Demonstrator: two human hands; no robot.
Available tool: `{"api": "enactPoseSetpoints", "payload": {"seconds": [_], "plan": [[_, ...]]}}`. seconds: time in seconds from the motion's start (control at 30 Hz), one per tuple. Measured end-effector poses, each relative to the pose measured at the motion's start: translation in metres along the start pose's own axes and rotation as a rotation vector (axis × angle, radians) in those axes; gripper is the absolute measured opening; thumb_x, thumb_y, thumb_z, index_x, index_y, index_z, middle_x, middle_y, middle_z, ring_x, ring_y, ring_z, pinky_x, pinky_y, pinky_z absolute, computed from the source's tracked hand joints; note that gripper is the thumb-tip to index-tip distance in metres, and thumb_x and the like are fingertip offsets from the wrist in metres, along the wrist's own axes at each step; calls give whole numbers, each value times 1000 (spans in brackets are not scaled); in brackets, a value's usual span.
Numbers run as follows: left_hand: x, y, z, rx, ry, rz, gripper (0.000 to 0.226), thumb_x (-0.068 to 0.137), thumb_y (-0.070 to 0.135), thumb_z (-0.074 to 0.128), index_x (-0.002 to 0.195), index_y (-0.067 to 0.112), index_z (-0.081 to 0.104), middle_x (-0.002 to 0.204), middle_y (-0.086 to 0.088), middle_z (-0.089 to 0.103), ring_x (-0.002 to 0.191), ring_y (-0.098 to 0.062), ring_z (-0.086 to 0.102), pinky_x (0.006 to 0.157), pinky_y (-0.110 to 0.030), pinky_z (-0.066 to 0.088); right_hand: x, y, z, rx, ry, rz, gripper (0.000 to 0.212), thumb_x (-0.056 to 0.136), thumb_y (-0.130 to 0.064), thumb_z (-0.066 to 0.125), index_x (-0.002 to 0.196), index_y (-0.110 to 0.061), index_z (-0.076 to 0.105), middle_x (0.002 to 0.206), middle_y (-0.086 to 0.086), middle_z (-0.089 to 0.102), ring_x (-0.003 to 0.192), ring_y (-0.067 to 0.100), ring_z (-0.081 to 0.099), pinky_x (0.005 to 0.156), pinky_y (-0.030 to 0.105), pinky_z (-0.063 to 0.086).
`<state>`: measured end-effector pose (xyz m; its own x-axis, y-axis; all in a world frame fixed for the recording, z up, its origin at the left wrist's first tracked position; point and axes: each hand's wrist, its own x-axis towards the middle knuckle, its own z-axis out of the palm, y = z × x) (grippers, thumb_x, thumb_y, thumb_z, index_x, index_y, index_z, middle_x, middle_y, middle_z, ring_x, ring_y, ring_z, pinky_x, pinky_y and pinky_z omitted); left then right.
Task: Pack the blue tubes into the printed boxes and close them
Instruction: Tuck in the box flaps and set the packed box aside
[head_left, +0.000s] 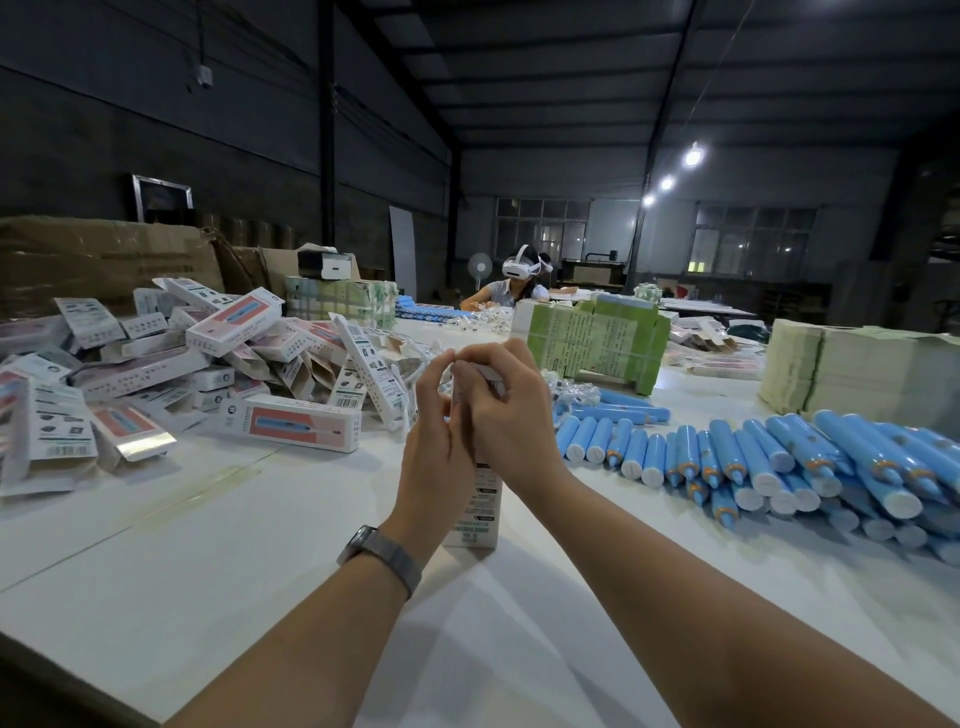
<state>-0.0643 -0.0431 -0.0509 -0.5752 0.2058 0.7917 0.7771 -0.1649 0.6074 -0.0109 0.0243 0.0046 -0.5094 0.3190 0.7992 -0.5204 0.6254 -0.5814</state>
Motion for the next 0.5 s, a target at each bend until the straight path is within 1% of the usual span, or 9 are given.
{"api": "enactPoseSetpoints", "payload": {"seconds": [0.07, 0.13, 0.17, 0.27, 0.33, 0.37, 0.4, 0.43, 0.5], "plan": [[0, 0, 0, 1, 7, 15, 61, 109, 16, 42, 136, 67, 21, 93, 0, 64, 84, -28, 68, 66, -61, 55, 1, -1, 0, 2, -2, -7, 13, 93, -18, 63, 88, -29, 67, 89, -15, 52, 86, 3, 57, 73, 16, 45], [1, 0, 1, -12, 7, 15, 61, 109, 17, 43, 137, 66, 21, 96, -10, 64, 86, -33, 67, 67, -63, 55, 2, -2, 0, -5, -14, -9, 14, 93, -19, 62, 88, -31, 66, 90, -13, 50, 85, 3, 57, 73, 17, 46], [1, -1, 0, -15, 6, 14, 59, 108, 20, 43, 137, 66, 21, 98, -11, 63, 88, -34, 67, 70, -64, 55, 3, -2, 0, -10, -23, -7, 15, 94, -20, 61, 88, -32, 65, 90, -13, 50, 85, 3, 56, 73, 19, 47], [0, -2, -1, -17, 0, 8, 56, 103, 28, 43, 140, 63, 20, 99, 1, 65, 90, -30, 68, 73, -63, 56, 4, -3, 0, -29, -35, -5, 16, 95, -21, 59, 87, -34, 64, 89, -13, 48, 85, 3, 55, 72, 19, 46], [0, -3, 0, -12, -11, 6, 54, 102, 31, 41, 143, 58, 20, 98, 13, 64, 91, -21, 69, 74, -62, 57, 4, -3, -1, -41, -38, -3, 17, 95, -21, 58, 87, -35, 64, 89, -12, 48, 84, 2, 55, 72, 18, 45], [-1, -3, 1, -14, -3, 3, 51, 102, 34, 40, 144, 57, 21, 100, 19, 64, 94, -14, 68, 77, -61, 57, 5, -4, -1, -52, -42, -1, 17, 96, -22, 58, 87, -35, 64, 88, -13, 48, 84, 3, 55, 73, 21, 46], [-1, -2, 1, -22, 6, 2, 51, 101, 35, 40, 143, 57, 22, 101, 21, 64, 96, -12, 68, 80, -61, 56, 6, -5, -1, -65, -48, 1, 17, 96, -23, 58, 87, -35, 63, 88, -13, 47, 84, 3, 54, 75, 26, 47], [-1, -1, 0, -29, 8, 4, 52, 101, 34, 41, 143, 60, 23, 100, 16, 64, 96, -18, 68, 81, -63, 55, 7, -6, -2, -80, -54, 3, 16, 96, -23, 57, 87, -36, 62, 88, -13, 48, 83, 4, 54, 75, 30, 47], [0, -1, 0, -12, -2, 7, 57, 101, 30, 44, 142, 62, 21, 101, -3, 64, 95, -32, 67, 79, -66, 54, 9, -8, -2, -111, -63, 4, 17, 97, -25, 56, 87, -37, 61, 89, -12, 49, 84, 3, 53, 77, 34, 48]]}}
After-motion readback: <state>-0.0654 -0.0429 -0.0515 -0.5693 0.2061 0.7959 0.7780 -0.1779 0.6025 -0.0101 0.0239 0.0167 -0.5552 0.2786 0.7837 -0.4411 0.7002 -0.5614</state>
